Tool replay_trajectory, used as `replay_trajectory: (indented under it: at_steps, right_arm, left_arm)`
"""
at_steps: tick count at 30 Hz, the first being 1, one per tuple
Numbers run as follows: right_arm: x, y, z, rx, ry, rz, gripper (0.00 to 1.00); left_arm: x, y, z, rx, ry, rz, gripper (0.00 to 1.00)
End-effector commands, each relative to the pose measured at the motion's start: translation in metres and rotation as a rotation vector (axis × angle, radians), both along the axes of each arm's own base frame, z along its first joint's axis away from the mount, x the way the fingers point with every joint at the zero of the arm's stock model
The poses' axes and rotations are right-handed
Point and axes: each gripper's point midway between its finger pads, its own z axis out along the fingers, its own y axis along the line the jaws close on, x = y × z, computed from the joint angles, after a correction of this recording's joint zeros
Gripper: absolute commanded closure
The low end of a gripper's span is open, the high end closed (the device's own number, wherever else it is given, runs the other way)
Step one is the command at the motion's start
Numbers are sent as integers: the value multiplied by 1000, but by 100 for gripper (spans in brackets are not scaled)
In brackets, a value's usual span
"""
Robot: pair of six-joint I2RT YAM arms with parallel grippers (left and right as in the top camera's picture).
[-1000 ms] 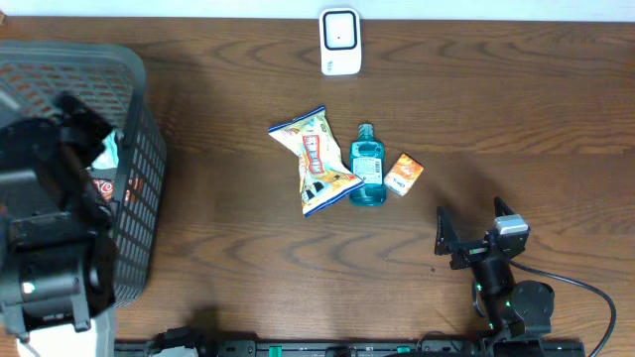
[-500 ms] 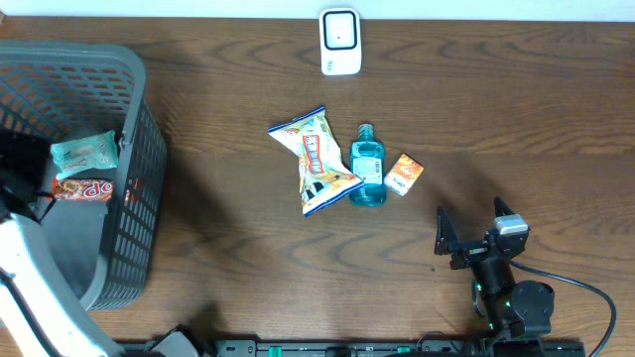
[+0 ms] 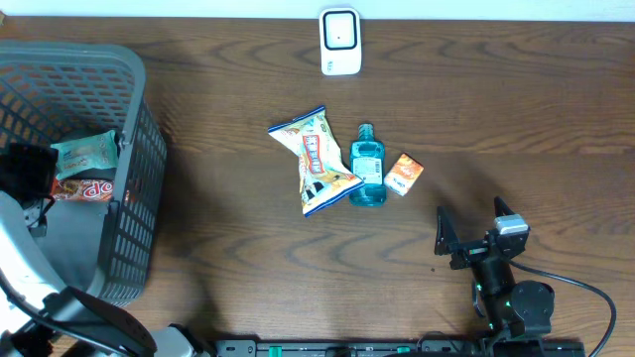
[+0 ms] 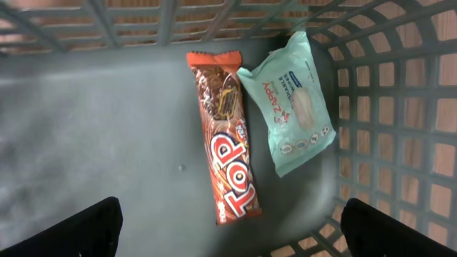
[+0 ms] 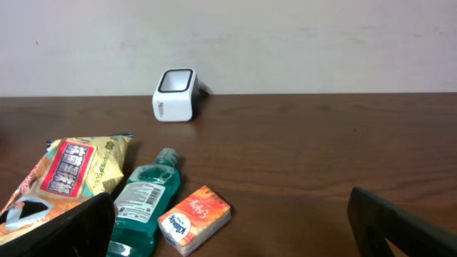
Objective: Scan the item barcode
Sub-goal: 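Move the left gripper back down into the basket, then grasp the brown Top chocolate bar with the left gripper and lift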
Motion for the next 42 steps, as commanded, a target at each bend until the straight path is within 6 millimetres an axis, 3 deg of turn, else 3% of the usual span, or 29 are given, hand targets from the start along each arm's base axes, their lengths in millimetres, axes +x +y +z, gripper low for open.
replay_trajectory:
  at_steps: [1, 6, 13, 20, 28, 39, 42]
  right_arm:
    - [0, 0, 0, -9, -2, -1, 1]
    - [0, 0, 0, -9, -2, -1, 1]
    - [0, 0, 0, -9, -2, -1, 1]
    - [0, 0, 0, -9, -2, -1, 1]
    - [0, 0, 0, -9, -2, -1, 1]
    - [0, 0, 0, -9, -2, -1, 1]
    - [0, 0, 0, -9, -2, -1, 1]
  left_arm:
    - [3, 2, -8, 5, 18, -52, 2]
    - [13, 5, -14, 36, 23, -108, 2]
    - [20, -10, -35, 46, 132, -106, 2]
    - [9, -12, -72, 22, 294, -57, 2]
    - [10, -12, -120, -47, 384, -69, 2]
    - [16, -7, -134, -43, 385, -81, 2]
    - [15, -8, -136, -40, 394, -107, 27]
